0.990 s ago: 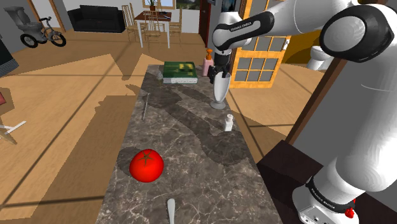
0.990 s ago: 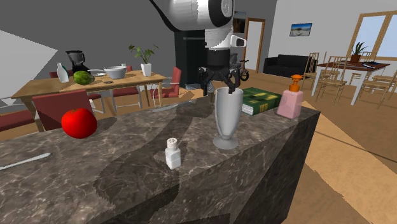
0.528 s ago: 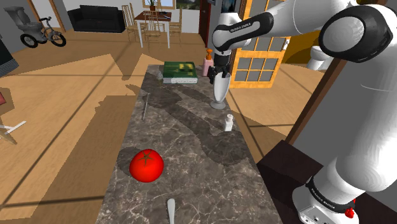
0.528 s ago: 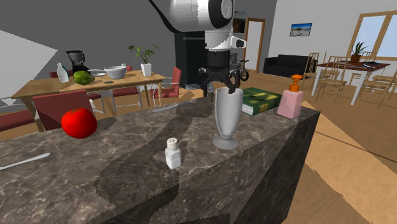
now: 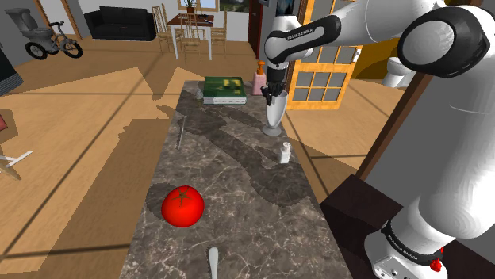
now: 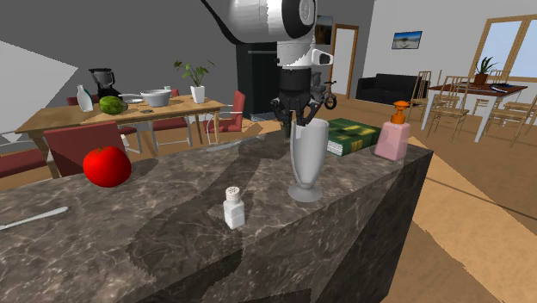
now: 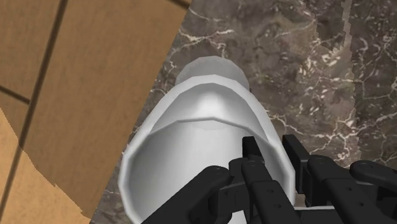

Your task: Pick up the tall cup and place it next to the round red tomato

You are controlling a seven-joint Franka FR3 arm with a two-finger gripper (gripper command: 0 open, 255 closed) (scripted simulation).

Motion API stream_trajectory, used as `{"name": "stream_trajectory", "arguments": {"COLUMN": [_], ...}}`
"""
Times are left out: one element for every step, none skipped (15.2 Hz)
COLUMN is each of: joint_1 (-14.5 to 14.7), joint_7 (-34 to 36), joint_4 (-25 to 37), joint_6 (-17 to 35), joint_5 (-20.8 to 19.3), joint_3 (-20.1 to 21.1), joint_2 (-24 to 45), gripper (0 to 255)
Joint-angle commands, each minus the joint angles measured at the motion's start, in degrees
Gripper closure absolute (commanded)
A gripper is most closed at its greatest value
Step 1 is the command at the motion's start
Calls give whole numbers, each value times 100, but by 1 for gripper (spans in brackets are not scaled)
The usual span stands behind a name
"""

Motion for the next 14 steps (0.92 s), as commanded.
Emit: {"name": "stream_trajectory", "arguments": {"joint_1": [0, 0, 0, 0, 0, 0, 0, 0, 0, 0, 0, 0, 0, 0], "joint_7": [0, 0, 0, 0, 0, 0, 0, 0, 0, 0, -1, -1, -1, -1], "joint_4": [-1, -1, 0, 44, 90, 140, 189, 241, 293, 348, 404, 461, 521, 582], "joint_6": [0, 0, 0, -68, -136, -205, -275, -345, -415, -485, -556, -628, -700, -772], "joint_5": [0, 0, 0, -1, -2, -3, -3, -4, -5, -5, -6, -6, -7, -7], "joint_3": [0, 0, 0, -1, -1, -1, -2, -2, -2, -3, -3, -3, -4, -4], "joint_2": [1, 1, 1, -22, -45, -64, -84, -103, -120, -136, -151, -165, -178, -189], "gripper": [255, 255, 255, 255, 255, 255, 255, 255, 255, 255, 255, 255, 255, 255]}}
